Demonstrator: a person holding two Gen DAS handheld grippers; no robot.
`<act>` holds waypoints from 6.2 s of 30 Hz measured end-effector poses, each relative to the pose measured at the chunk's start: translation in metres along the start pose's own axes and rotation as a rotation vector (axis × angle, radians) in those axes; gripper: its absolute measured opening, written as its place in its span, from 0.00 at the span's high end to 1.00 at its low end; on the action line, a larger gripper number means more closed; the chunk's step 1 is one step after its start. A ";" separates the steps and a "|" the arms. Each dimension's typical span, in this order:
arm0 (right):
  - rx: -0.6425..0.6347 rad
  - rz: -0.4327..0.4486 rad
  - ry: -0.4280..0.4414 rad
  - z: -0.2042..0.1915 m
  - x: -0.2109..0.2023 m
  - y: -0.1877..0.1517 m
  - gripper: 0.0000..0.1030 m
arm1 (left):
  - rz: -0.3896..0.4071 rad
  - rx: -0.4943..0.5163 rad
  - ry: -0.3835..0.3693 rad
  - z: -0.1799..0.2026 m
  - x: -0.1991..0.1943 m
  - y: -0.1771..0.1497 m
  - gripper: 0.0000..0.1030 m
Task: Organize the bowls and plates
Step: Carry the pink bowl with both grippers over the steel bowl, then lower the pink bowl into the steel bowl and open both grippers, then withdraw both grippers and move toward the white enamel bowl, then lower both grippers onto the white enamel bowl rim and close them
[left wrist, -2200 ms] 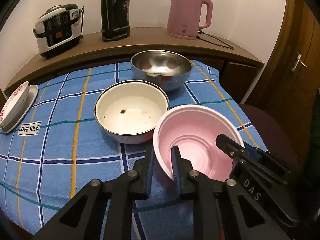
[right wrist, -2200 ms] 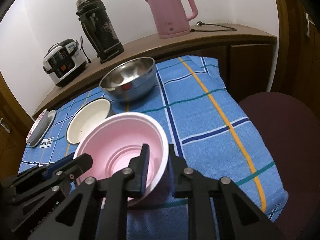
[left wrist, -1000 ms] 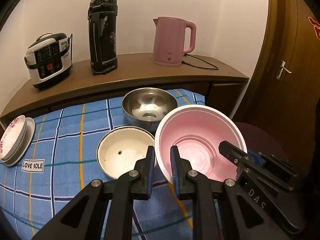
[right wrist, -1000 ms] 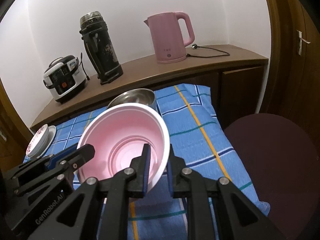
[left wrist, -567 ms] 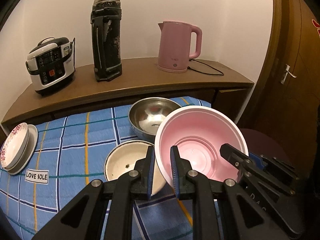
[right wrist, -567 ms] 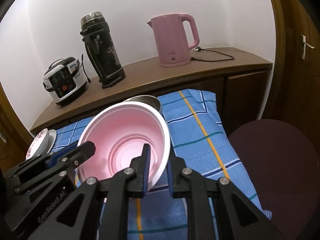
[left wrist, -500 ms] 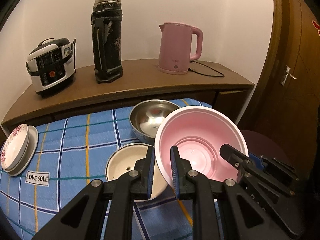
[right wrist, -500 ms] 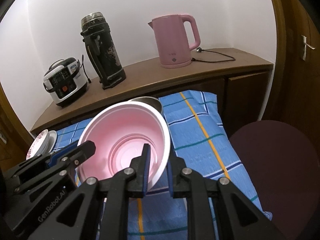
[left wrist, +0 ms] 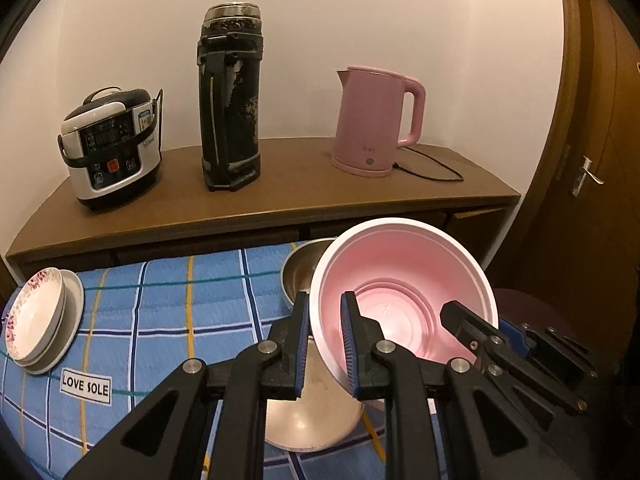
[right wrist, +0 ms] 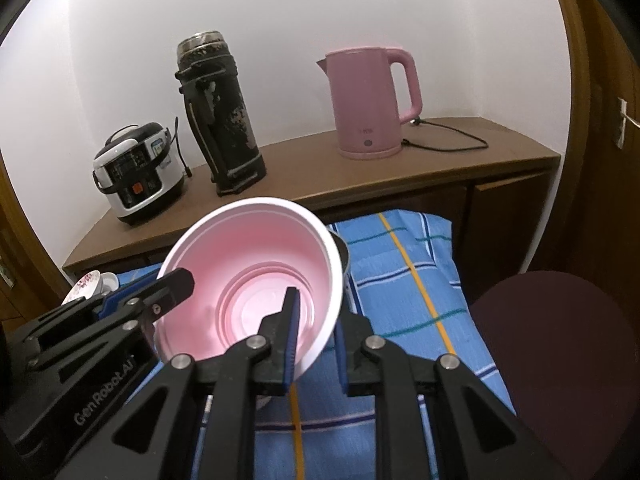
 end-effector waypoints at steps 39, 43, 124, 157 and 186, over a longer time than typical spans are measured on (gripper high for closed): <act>-0.002 -0.082 -0.001 -0.026 0.082 0.034 0.84 | -0.050 -0.080 0.037 -0.046 0.077 0.037 0.83; -0.001 -0.111 -0.001 -0.022 0.092 0.029 0.84 | -0.070 -0.079 0.038 -0.046 0.086 0.034 0.83; 0.072 0.004 -0.027 -0.001 0.056 -0.007 0.45 | -0.044 -0.009 0.162 -0.070 0.022 0.000 0.37; 0.052 0.004 0.013 -0.017 0.004 -0.062 0.45 | -0.054 -0.027 0.183 -0.086 -0.016 -0.054 0.37; 0.067 -0.052 0.044 -0.023 0.034 -0.076 0.60 | -0.122 -0.031 0.163 -0.091 0.018 -0.066 0.37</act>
Point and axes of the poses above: each gripper's, at about its wrist camera, not at the fingertips, and x roughly the way its jaws point, z to its right, y to its top, the point moved 8 cm from there along x, roughly the way its jaws point, and after that the axes turned 7 degrees about -y, right-handed, at the moved point
